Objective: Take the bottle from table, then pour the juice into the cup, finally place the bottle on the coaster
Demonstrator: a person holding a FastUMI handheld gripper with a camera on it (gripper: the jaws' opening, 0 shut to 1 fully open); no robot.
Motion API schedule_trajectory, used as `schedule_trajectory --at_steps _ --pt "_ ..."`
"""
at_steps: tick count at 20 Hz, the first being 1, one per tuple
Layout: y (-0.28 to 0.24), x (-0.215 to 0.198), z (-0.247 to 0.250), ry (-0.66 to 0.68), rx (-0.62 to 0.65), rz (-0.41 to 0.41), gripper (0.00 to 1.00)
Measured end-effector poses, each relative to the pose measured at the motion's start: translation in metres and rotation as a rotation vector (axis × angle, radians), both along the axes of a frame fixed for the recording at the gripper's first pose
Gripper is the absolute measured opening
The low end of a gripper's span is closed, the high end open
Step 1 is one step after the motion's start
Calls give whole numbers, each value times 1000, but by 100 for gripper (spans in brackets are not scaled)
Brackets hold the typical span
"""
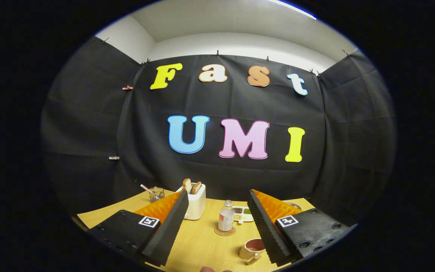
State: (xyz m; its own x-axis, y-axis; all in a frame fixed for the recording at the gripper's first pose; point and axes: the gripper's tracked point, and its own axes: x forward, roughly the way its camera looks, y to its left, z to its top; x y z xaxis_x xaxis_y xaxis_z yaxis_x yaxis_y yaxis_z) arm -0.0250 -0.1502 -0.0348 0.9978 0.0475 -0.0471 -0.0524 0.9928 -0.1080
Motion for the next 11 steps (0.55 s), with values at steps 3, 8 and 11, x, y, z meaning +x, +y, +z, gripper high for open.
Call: schedule_trajectory --at_steps 3,8,11 --pt "-1 -4 -2 12 18 -3 97" --pt "-1 -9 -13 50 20 2 96" --pt "0 -15 -17 69 24 24 96"
